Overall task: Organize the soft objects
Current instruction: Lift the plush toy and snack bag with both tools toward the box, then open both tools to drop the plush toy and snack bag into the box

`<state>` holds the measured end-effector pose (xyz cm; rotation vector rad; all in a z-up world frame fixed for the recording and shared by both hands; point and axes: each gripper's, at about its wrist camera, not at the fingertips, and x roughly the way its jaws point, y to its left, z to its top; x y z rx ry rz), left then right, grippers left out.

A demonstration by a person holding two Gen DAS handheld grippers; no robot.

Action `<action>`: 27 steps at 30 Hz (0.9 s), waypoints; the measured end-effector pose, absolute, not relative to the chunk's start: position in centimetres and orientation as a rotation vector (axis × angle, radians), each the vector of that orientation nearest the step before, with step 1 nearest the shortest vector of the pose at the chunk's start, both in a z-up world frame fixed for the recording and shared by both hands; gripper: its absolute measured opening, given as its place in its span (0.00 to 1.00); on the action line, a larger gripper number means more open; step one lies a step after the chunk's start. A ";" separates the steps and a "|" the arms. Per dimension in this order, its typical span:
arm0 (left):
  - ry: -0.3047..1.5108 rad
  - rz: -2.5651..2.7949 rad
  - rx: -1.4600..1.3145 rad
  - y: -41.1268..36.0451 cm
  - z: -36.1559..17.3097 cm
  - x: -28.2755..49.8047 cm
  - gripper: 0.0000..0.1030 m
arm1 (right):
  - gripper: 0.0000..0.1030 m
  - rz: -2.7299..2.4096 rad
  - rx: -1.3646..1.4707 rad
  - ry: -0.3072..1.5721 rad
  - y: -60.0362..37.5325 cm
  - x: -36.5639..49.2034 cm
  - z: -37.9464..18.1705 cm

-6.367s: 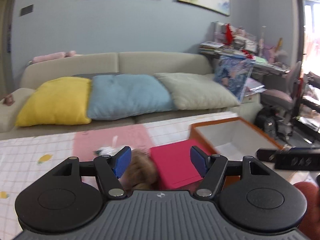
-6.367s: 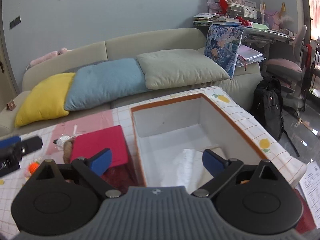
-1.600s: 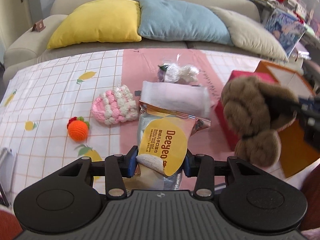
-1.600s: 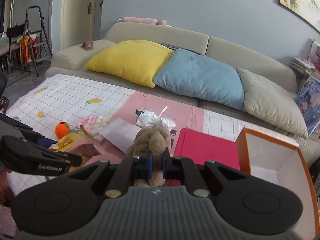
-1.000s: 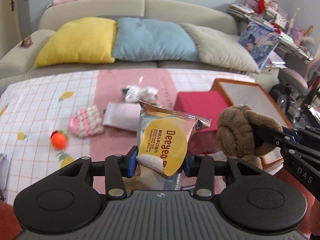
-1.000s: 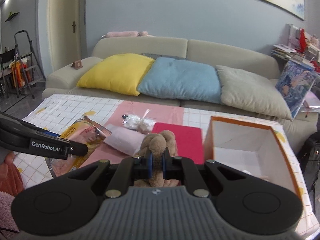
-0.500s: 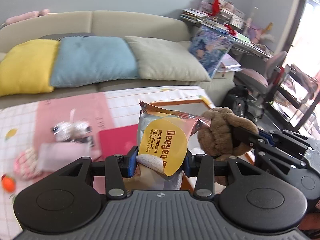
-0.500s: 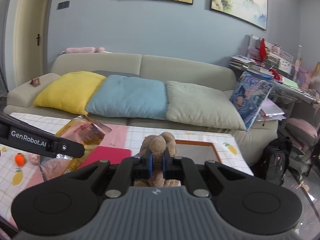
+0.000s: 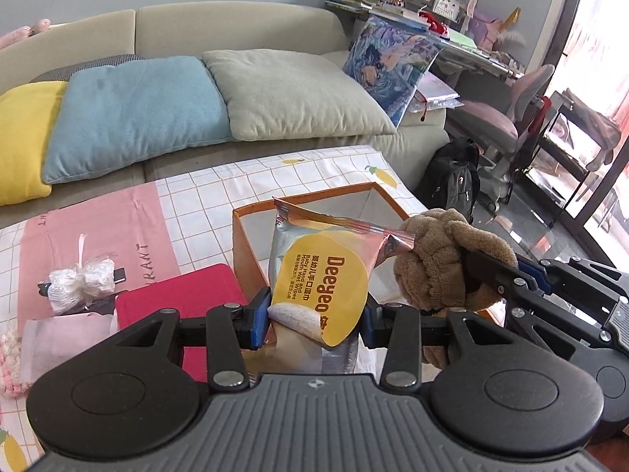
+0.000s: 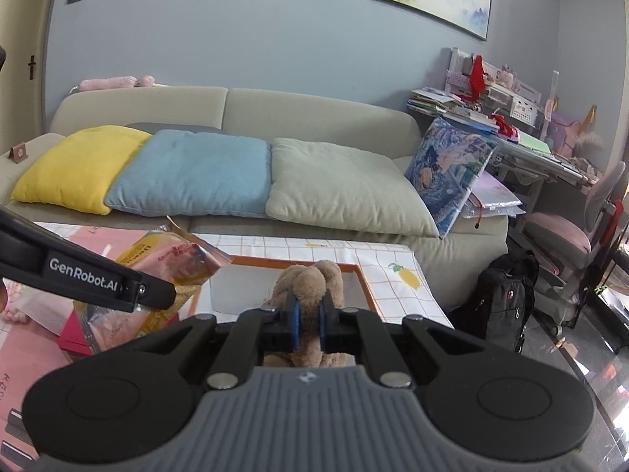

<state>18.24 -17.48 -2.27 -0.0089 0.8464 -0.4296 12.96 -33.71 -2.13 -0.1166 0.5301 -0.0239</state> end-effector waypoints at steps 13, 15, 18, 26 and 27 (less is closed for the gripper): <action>0.911 -0.413 0.100 -20.4 -6.3 23.0 0.48 | 0.06 -0.042 -0.156 0.619 -34.9 18.5 -5.9; 0.924 -0.418 0.109 -20.7 -6.9 23.7 0.48 | 0.06 -0.045 -0.171 0.634 -34.9 19.5 -6.6; 0.928 -0.422 0.132 -21.1 -7.7 24.2 0.48 | 0.06 -0.043 -0.187 0.665 -34.7 20.7 -7.8; 0.866 -0.485 0.143 -22.1 -7.4 25.0 0.48 | 0.07 -0.061 -0.230 0.707 -34.5 22.2 -9.6; 0.869 -0.492 0.139 -22.3 -7.4 25.2 0.48 | 0.07 -0.064 -0.231 0.704 -34.6 22.2 -9.6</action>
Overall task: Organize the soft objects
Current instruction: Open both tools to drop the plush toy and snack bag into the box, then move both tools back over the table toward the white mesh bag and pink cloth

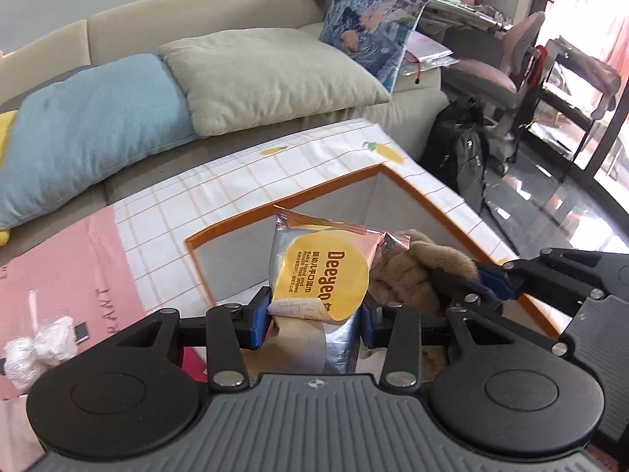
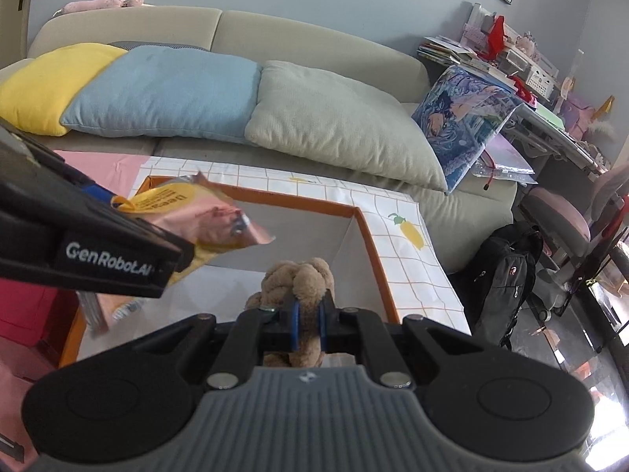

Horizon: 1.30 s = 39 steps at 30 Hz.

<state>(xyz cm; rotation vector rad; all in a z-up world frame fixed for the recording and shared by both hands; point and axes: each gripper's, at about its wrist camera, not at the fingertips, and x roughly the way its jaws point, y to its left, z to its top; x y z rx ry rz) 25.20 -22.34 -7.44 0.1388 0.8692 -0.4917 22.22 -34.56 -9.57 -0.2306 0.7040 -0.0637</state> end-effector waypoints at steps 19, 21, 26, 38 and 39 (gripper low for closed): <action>0.929 -0.523 0.143 -23.9 -9.5 26.4 0.66 | 0.11 -0.062 -0.229 0.774 -35.4 22.4 -10.8; 0.919 -0.522 0.141 -23.9 -9.1 26.2 0.66 | 0.12 -0.059 -0.229 0.773 -35.3 22.1 -10.7; 0.902 -0.516 0.156 -23.8 -8.0 25.5 0.66 | 0.31 -0.053 -0.239 0.757 -35.0 21.4 -9.9; 0.800 -0.507 0.194 -22.3 -4.4 21.9 0.66 | 0.55 -0.052 -0.220 0.704 -33.8 18.1 -6.8; 0.790 -0.509 0.199 -22.1 -4.1 21.4 0.66 | 0.56 -0.049 -0.217 0.702 -33.7 17.7 -6.6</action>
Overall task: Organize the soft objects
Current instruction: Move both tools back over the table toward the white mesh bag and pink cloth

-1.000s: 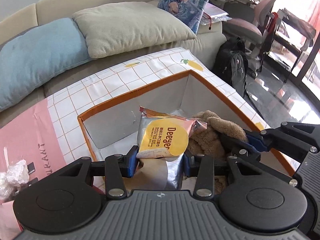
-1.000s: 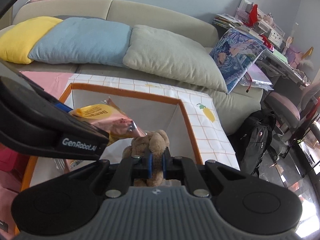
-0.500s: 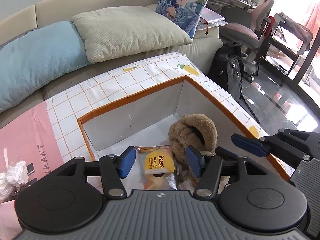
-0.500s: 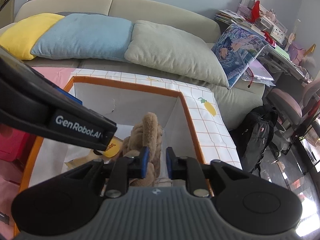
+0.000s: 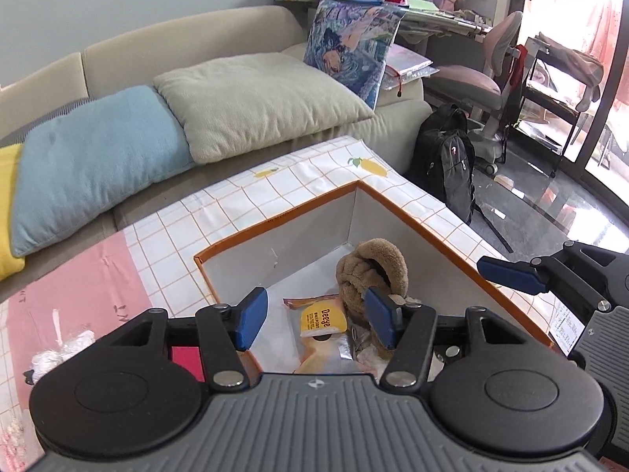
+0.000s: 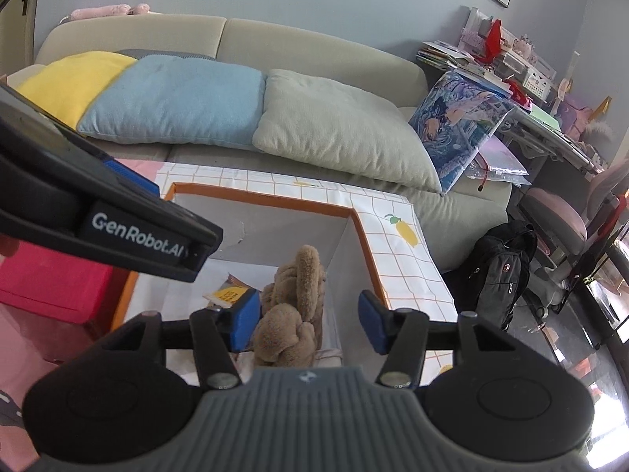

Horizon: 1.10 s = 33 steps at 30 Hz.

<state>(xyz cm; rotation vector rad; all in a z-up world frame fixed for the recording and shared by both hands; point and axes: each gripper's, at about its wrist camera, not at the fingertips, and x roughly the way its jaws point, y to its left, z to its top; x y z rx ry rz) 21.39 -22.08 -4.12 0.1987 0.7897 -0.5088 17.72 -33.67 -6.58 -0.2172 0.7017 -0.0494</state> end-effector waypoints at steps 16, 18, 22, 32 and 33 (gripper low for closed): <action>0.754 -0.454 0.182 -15.5 -3.3 14.8 0.62 | 0.60 0.017 -0.108 0.727 -29.1 11.1 -5.4; 0.756 -0.446 0.173 -14.3 -3.2 14.0 0.62 | 0.61 0.032 -0.072 0.750 -28.6 10.5 -5.5; 0.771 -0.417 0.160 -12.0 -3.7 12.2 0.62 | 0.62 0.065 0.005 0.795 -27.4 9.8 -5.8; 0.864 -0.302 0.072 -5.3 -6.5 8.9 0.62 | 0.62 0.161 0.071 0.888 -23.8 8.9 -7.3; 0.877 -0.291 0.066 -4.6 -6.9 8.6 0.62 | 0.62 0.172 0.071 0.894 -23.3 8.9 -7.4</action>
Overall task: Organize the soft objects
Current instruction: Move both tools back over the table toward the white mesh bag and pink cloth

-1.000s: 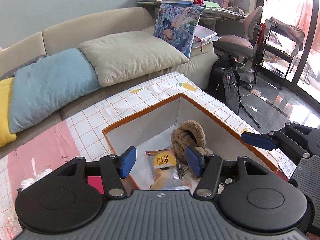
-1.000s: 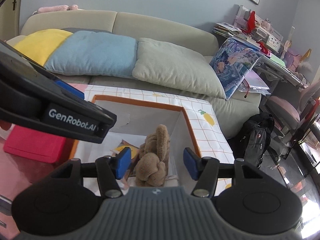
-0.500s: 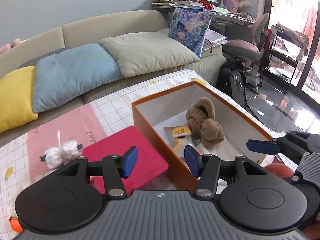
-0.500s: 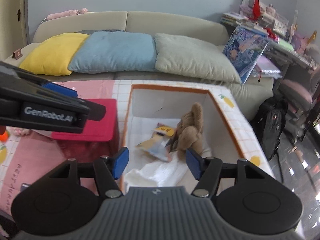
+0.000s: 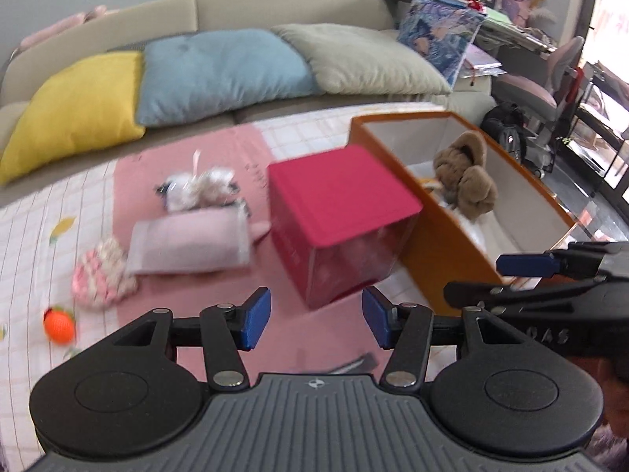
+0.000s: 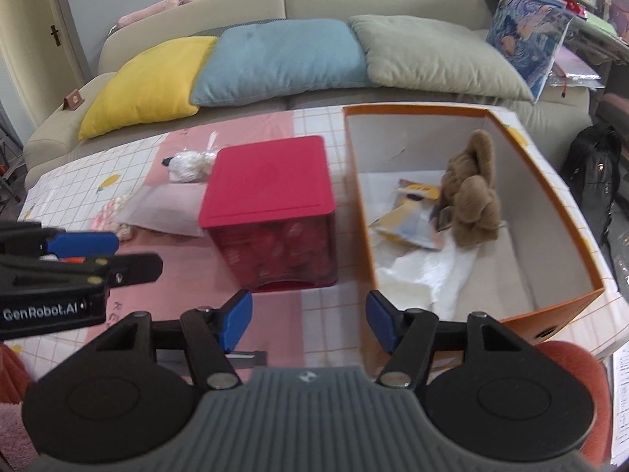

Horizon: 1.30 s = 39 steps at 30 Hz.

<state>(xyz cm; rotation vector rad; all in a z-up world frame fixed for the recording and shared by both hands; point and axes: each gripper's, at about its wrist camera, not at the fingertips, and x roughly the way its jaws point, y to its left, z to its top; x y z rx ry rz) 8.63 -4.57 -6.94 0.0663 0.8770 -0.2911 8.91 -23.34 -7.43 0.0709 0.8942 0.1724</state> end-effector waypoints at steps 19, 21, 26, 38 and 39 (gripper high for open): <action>0.902 -0.078 -0.042 5.4 -9.9 8.7 0.61 | 0.60 0.534 -0.243 0.784 -10.8 11.4 -8.4; 0.904 -0.072 -0.039 6.0 -10.2 9.1 0.61 | 0.60 0.549 -0.300 0.768 -9.6 12.5 -8.6; 0.902 -0.069 -0.007 6.9 -10.9 10.3 0.60 | 0.60 0.591 -0.446 0.734 -6.8 15.3 -9.8; 0.968 -0.043 -0.019 9.4 -13.6 14.1 0.60 | 0.77 0.635 -0.648 0.787 -1.2 22.7 -15.3; 0.974 -0.040 -0.030 9.7 -13.8 14.3 0.60 | 0.78 0.637 -0.644 0.797 -0.8 23.3 -15.7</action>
